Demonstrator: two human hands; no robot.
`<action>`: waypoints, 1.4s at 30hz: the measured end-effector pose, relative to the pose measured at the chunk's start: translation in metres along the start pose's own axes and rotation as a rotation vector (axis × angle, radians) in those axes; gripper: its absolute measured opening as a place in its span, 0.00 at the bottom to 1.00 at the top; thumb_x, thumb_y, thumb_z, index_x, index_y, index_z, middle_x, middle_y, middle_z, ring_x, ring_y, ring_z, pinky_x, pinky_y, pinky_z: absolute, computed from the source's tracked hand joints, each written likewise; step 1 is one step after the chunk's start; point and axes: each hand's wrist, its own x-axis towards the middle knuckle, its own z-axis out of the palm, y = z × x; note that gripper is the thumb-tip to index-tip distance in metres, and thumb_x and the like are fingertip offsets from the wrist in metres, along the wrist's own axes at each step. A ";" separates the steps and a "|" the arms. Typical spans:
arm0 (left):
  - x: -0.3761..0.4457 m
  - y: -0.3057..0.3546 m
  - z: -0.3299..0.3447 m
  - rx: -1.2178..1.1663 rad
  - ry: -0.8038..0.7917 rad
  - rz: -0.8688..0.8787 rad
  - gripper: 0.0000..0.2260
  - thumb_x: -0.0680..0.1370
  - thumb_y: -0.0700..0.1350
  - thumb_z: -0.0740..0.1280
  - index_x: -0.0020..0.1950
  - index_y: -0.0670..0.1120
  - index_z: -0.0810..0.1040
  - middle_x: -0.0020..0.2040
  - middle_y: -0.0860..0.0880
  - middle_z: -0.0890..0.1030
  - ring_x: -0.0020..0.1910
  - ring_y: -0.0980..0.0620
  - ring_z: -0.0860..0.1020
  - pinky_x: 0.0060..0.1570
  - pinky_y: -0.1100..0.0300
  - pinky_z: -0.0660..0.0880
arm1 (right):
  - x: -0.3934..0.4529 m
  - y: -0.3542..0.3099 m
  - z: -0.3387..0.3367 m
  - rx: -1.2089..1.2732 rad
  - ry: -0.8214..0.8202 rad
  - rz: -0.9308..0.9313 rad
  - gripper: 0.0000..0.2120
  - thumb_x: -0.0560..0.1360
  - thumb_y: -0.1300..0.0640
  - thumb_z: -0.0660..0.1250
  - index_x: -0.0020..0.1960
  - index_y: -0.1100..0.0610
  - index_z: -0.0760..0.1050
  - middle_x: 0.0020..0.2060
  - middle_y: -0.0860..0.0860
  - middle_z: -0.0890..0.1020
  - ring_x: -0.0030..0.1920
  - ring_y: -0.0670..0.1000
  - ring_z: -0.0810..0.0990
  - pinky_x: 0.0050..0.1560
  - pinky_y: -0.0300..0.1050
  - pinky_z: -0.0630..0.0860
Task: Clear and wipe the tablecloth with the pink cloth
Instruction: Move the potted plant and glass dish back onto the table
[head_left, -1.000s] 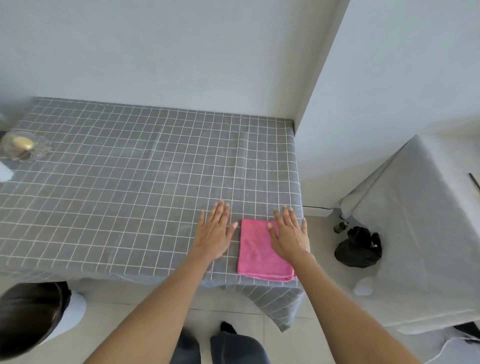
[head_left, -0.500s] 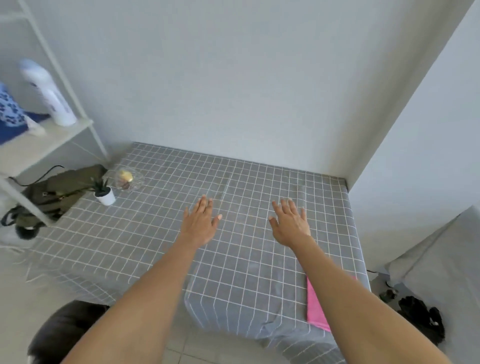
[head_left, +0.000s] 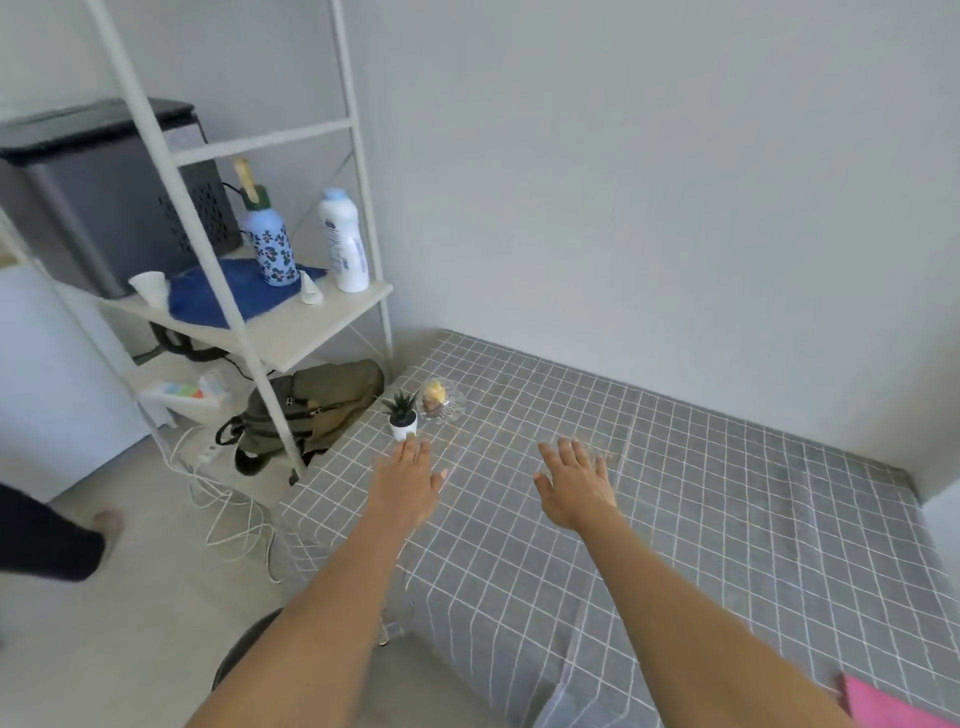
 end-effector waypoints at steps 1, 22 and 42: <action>-0.001 -0.012 0.001 -0.003 -0.002 -0.026 0.26 0.84 0.53 0.48 0.78 0.43 0.49 0.79 0.44 0.50 0.78 0.46 0.50 0.73 0.45 0.53 | 0.007 -0.010 0.003 -0.007 -0.015 -0.014 0.26 0.84 0.46 0.46 0.79 0.51 0.45 0.79 0.54 0.45 0.78 0.56 0.42 0.75 0.60 0.42; 0.106 -0.110 0.044 -0.096 -0.150 -0.252 0.32 0.82 0.60 0.49 0.78 0.44 0.42 0.79 0.44 0.45 0.78 0.45 0.45 0.74 0.45 0.48 | 0.205 -0.085 0.031 -0.030 -0.159 -0.138 0.30 0.82 0.43 0.49 0.79 0.50 0.41 0.79 0.54 0.44 0.78 0.56 0.42 0.75 0.60 0.44; 0.205 -0.081 0.128 -0.894 0.447 -0.316 0.25 0.72 0.56 0.72 0.65 0.51 0.70 0.67 0.51 0.73 0.66 0.53 0.72 0.66 0.55 0.70 | 0.312 -0.091 0.119 0.502 0.061 -0.222 0.52 0.65 0.34 0.72 0.76 0.40 0.43 0.78 0.54 0.47 0.77 0.60 0.50 0.68 0.65 0.63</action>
